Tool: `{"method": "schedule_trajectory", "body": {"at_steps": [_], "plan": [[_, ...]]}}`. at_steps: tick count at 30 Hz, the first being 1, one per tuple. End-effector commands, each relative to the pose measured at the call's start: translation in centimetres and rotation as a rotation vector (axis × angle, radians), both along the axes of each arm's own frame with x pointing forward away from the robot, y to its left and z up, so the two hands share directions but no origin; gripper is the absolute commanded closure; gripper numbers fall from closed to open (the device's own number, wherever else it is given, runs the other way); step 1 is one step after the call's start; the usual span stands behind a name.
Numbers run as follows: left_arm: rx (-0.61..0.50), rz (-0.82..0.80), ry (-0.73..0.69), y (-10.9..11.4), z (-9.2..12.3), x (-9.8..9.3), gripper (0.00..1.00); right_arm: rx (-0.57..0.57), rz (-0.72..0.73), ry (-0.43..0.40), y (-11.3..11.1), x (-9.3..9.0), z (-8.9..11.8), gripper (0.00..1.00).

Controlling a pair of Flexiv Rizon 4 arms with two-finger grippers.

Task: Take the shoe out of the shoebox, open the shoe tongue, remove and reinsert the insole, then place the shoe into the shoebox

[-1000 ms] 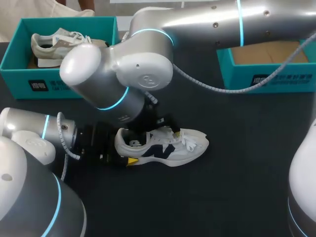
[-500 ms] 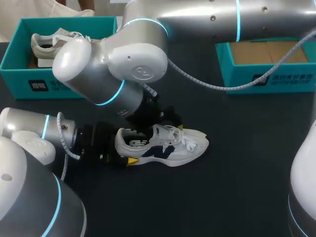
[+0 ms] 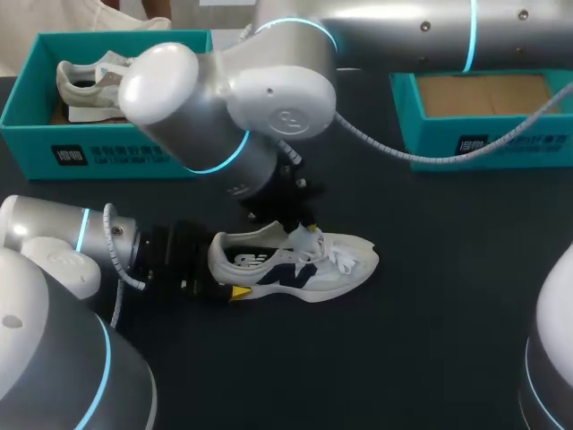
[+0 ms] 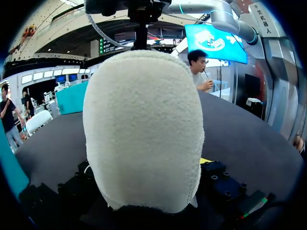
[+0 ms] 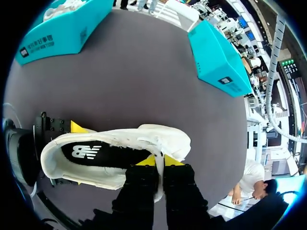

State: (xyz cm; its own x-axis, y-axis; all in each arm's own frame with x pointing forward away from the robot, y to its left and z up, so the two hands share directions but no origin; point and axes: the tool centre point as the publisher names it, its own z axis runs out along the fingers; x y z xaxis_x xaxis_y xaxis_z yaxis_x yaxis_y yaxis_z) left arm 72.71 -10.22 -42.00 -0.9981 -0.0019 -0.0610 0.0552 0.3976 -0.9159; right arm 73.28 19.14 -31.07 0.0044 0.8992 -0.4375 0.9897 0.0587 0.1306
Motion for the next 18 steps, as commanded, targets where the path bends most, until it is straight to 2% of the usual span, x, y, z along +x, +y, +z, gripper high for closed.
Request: {"method": "schedule_trajectory", "body": {"at_steps": [1,11,14,18], "plan": [[0.001,0.0,0.0,-0.1,-0.3,-0.1,1.0,0.182,-0.136,-0.094,-1.9,-0.4,-0.7,1.0],[0.001,0.0,0.0,-0.1,-0.3,-0.1,1.0,0.203,-0.062,-0.123,-5.2,0.3,-1.2,1.0],[0.001,0.0,0.0,-0.1,-0.3,-0.1,1.0,0.223,-0.054,-0.13,-5.7,0.6,-2.1,1.0],[0.001,0.0,0.0,-0.1,-0.3,-0.1,1.0,0.237,-0.048,-0.133,-6.6,1.2,-4.5,1.0]]}}
